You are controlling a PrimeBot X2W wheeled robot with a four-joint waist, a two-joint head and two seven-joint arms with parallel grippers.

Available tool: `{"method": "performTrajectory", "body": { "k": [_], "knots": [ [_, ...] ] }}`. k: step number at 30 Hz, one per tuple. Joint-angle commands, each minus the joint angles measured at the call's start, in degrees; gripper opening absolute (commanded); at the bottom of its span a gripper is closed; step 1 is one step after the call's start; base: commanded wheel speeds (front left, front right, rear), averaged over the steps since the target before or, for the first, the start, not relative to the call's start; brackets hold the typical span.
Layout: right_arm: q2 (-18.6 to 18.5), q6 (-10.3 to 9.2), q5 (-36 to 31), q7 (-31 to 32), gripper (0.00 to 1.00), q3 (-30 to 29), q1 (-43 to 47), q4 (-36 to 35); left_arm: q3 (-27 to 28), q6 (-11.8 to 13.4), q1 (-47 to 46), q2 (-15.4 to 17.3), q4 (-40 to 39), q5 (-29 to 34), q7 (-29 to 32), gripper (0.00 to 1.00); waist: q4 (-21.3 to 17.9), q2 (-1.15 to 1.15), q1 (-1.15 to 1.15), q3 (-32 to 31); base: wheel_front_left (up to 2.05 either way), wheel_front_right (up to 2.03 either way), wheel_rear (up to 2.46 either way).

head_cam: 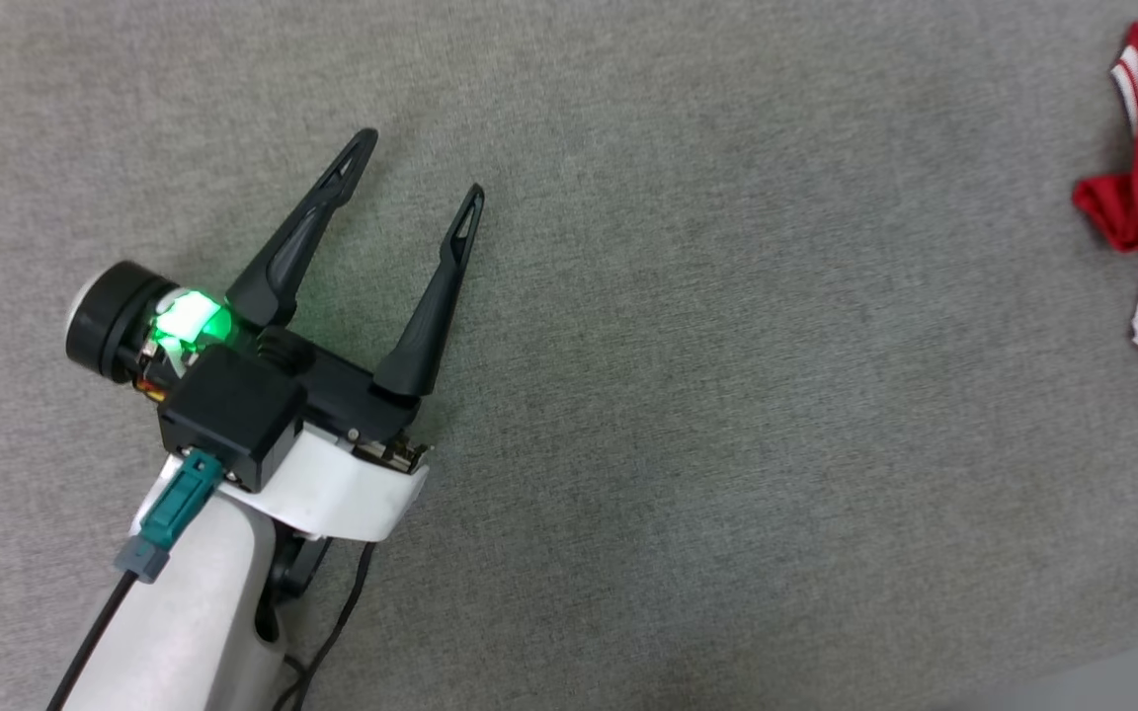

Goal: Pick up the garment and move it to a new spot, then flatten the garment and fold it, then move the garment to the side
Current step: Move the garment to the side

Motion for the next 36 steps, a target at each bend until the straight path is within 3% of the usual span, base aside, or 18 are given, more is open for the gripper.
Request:
{"method": "performTrajectory", "body": {
  "k": [1,8,9,20,36],
  "knots": [
    [0.64,-0.06,-0.81,-1.05,1.0,-1.08,0.96,-0.22,0.03,0.45,1.13,-0.34,0.45,-0.5,-0.48,1.0,-0.14,0.0,-0.01,-1.73,0.0,0.0,0.0],
    [4.61,-0.06,-1.51,-7.27,1.0,-2.51,8.14,-5.49,0.71,2.58,5.52,-2.28,2.87,-2.03,-1.51,1.0,0.08,0.0,-0.01,-8.8,0.0,0.0,0.0],
    [7.19,-0.06,-0.2,-9.63,1.0,-1.15,12.62,-8.85,1.18,3.48,7.77,-2.97,3.89,-2.9,-1.86,1.0,0.38,0.0,-0.01,-12.21,0.0,0.0,0.0],
    [15.31,-0.06,5.47,-12.29,1.0,7.25,26.6,-20.38,3.43,6.78,16.05,-5.34,5.98,-5.46,-2.17,1.0,1.08,0.0,-0.01,-21.13,0.0,0.0,0.0],
    [19.05,-0.06,11.74,-12.74,1.0,23.77,37.47,-32.13,8.58,7.56,22.51,-7.19,9.26,-5.6,-2.24,1.0,8.95,0.0,-0.01,-29.54,0.0,0.0,0.0]
  ]
}}
